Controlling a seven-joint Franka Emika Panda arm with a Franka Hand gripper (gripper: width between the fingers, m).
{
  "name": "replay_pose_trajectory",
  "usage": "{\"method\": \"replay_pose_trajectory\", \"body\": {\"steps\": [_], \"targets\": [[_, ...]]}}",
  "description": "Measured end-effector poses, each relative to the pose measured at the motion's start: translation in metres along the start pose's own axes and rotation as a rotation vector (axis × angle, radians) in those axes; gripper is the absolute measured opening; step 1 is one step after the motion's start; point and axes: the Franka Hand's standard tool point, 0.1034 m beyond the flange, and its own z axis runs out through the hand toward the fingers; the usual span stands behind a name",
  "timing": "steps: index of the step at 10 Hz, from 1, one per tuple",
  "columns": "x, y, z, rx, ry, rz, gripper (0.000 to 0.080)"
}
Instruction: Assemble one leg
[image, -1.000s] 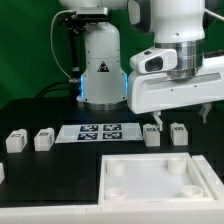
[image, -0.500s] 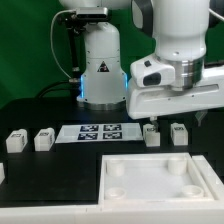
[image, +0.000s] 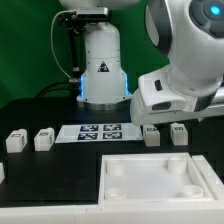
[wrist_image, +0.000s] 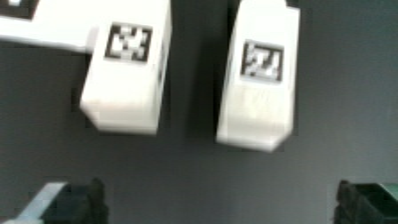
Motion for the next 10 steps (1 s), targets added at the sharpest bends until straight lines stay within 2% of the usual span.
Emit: {"method": "replay_pose_trajectory", "body": {"steps": [1, 2, 6, 10], "targets": [[-0.002, -0.006, 0.009, -0.015, -0.084, 0.015, 0.0649], [0.002, -0.01, 0.018, -0.021, -0.101, 0.04, 0.0649], [0.006, -0.016, 0.04, -0.031, -0.097, 0.033, 0.0649], [0.007, -0.02, 0.049, -0.035, -0.109, 0.031, 0.0649]]}}
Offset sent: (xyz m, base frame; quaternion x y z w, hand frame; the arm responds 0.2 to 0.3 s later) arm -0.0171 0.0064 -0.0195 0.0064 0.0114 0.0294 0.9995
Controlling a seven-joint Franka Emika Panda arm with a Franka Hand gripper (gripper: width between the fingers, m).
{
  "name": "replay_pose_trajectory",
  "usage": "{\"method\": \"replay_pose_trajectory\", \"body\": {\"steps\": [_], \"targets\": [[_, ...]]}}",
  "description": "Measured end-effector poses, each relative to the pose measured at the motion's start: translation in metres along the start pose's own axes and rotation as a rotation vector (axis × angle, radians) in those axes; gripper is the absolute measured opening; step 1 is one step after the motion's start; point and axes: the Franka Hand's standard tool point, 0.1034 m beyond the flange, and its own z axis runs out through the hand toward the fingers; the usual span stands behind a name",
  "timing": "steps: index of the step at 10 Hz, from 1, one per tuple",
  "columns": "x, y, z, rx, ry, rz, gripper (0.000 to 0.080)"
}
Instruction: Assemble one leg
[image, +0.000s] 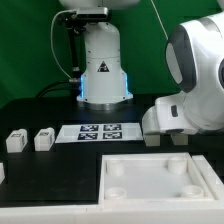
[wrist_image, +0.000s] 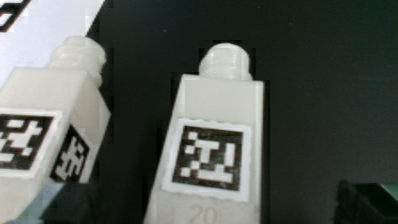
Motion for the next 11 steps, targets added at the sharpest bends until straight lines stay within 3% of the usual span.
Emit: {"method": "replay_pose_trajectory", "body": {"steps": [1, 3, 4, 10, 11], "targets": [[0.0, 0.0, 0.0, 0.0, 0.0, 0.0, 0.0649], [0.0, 0.0, 0.0, 0.0, -0.001, -0.001, 0.0376], [0.0, 0.0, 0.0, 0.0, -0.001, -0.001, 0.029], [-0.001, 0.001, -0.002, -0.002, -0.001, -0.006, 0.029], [-0.006, 0.01, -0.024, -0.004, 0.012, -0.043, 0.029]]}}
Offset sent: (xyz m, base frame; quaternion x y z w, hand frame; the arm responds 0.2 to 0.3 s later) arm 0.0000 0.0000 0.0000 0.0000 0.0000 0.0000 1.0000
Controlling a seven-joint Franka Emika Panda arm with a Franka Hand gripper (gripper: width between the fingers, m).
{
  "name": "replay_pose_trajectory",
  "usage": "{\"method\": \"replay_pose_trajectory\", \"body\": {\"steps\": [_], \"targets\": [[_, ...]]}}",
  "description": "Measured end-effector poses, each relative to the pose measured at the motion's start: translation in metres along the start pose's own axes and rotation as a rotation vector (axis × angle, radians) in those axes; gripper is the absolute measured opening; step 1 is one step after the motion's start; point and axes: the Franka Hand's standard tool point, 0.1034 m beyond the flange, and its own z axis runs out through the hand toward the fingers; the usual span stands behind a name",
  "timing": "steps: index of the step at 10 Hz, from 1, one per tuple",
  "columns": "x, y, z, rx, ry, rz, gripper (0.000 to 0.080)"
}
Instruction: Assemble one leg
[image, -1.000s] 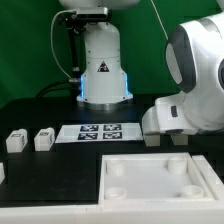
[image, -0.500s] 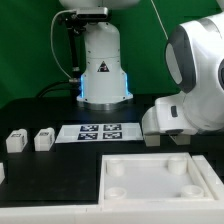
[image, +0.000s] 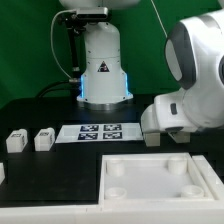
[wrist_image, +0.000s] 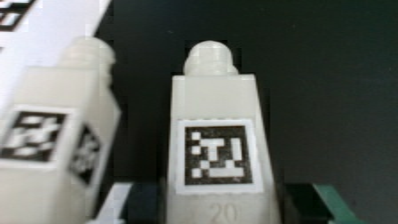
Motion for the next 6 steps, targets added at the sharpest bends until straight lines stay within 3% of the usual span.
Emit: {"method": "replay_pose_trajectory", "body": {"steps": [1, 3, 4, 5, 6], "targets": [[-0.006, 0.013, -0.029, 0.01, 0.04, -0.04, 0.0291], [-0.023, 0.033, -0.065, 0.025, 0.083, -0.043, 0.0291], [-0.035, 0.037, -0.089, 0.026, 0.144, -0.048, 0.0291], [-0.039, 0.04, -0.114, 0.027, 0.291, -0.05, 0.0291], [-0.038, 0.041, -0.113, 0.024, 0.419, -0.044, 0.0291]]}}
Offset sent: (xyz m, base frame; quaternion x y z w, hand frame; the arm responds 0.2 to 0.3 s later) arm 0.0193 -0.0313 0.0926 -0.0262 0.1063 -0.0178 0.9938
